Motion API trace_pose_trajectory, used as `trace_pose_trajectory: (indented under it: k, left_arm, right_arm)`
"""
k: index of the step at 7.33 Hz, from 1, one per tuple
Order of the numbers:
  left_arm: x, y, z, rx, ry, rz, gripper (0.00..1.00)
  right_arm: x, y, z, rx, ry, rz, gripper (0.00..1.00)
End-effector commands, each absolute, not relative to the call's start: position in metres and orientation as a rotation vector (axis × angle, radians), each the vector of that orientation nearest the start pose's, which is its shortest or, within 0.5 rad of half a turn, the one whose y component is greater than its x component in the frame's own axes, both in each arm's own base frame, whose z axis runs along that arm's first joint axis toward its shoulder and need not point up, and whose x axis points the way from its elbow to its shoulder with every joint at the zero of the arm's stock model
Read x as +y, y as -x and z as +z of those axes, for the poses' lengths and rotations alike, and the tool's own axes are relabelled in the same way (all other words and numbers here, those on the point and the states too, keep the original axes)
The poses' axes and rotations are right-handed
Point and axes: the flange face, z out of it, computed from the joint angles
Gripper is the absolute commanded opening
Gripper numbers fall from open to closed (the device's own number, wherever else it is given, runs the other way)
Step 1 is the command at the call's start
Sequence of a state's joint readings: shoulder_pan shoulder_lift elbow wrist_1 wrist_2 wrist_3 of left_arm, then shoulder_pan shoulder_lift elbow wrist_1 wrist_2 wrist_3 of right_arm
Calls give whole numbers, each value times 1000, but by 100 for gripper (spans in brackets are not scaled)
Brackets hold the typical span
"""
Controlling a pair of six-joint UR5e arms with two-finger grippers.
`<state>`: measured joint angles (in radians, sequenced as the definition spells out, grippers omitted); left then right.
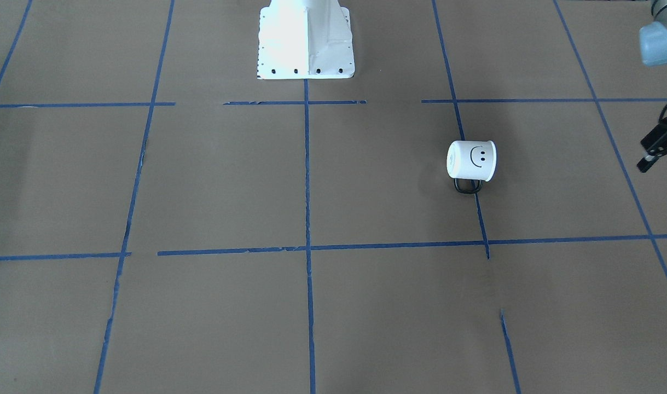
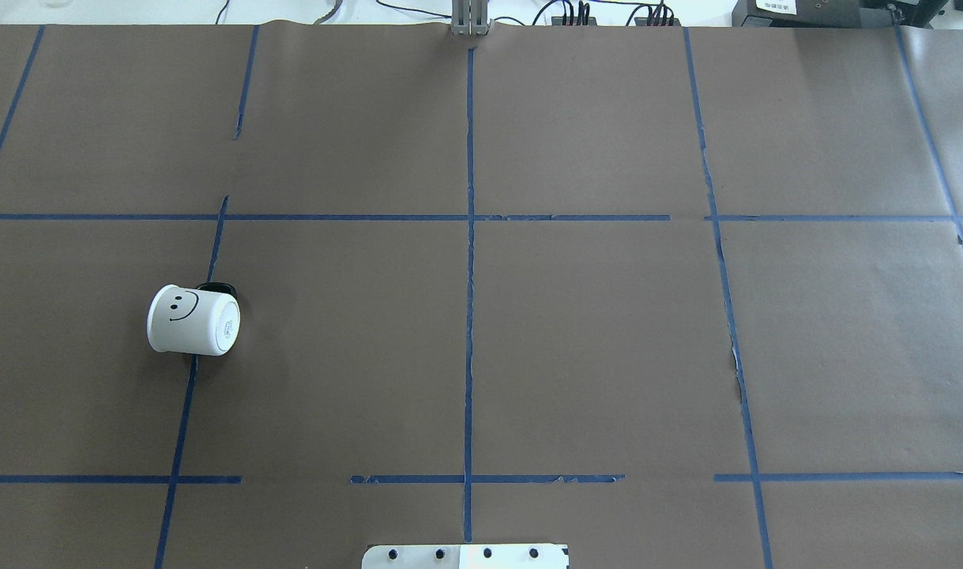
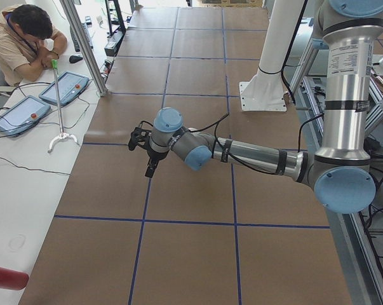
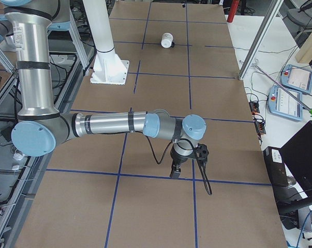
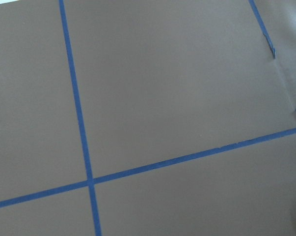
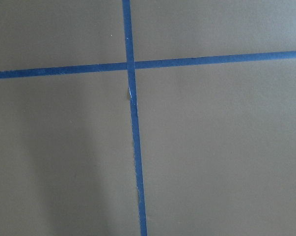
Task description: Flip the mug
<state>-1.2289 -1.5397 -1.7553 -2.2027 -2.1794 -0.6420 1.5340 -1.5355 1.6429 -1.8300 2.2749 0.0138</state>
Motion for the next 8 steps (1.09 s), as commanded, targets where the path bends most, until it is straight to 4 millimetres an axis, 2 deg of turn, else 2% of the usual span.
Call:
trace_pose_trajectory:
  k: [1, 2, 3, 4, 6, 7, 8]
  left_arm:
    - [-451, -193, 514, 957, -418, -155, 100]
    - [-435, -220, 511, 960, -441, -216, 100]
    - [-420, -246, 494, 988, -434, -266, 100]
    - [-414, -252, 480, 1027, -411, -283, 100]
    - [-403, -258, 457, 1215, -437, -315, 100]
    - [-396, -261, 467, 1321, -436, -334, 100]
    - [-393, -260, 494, 1381, -449, -337, 100]
  right_arm:
    - [-494, -51, 635, -699, 163, 31, 100]
    - [-494, -51, 635, -699, 163, 31, 100]
    - [-494, -51, 635, -699, 163, 31, 100]
    - [-494, -51, 635, -699, 163, 31, 100]
    - [-494, -51, 635, -699, 163, 31, 100]
    - [-494, -51, 635, -699, 163, 31, 100]
    - [-494, -51, 635, -699, 163, 31, 100]
